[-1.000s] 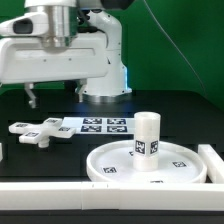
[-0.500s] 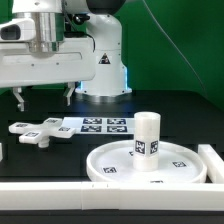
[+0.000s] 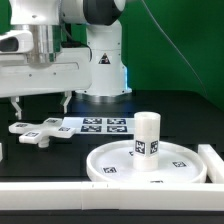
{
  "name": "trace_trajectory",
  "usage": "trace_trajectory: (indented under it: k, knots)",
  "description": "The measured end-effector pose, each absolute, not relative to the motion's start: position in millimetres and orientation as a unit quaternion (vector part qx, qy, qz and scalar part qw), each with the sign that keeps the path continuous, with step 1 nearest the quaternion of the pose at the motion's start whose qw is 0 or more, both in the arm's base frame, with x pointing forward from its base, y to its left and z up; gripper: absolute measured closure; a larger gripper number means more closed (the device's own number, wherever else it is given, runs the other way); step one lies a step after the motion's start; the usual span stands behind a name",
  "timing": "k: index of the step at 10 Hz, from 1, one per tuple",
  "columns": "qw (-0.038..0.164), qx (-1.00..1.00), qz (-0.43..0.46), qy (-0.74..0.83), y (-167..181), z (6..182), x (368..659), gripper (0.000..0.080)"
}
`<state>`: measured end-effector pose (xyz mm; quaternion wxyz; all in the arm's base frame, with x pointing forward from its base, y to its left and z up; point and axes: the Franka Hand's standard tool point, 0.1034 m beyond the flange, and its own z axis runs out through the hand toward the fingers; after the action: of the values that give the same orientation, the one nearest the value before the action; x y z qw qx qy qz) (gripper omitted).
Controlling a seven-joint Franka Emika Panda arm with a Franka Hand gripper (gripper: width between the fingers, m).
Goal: Assemble round table
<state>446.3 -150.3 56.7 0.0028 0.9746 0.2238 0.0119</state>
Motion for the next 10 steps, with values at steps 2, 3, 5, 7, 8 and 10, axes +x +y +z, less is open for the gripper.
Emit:
trace_trajectory:
  k: [2, 3, 5, 7, 8, 10]
  knots:
    - [0.001, 0.975, 0.007, 0.224, -149.3, 52.2, 444.1, 0.0150]
    - [0.000, 0.975, 0.006, 0.224, -148.0, 50.2, 443.2, 0.0150]
    - [-0.001, 0.975, 0.002, 0.224, -147.7, 46.8, 441.3, 0.0150]
    - [-0.001, 0.975, 0.001, 0.224, -148.7, 45.9, 440.4, 0.0150]
    - [-0.001, 0.975, 0.001, 0.224, -148.7, 45.8, 440.3, 0.0150]
    - [-0.001, 0.974, 0.000, 0.226, -148.3, 45.6, 440.3, 0.0150]
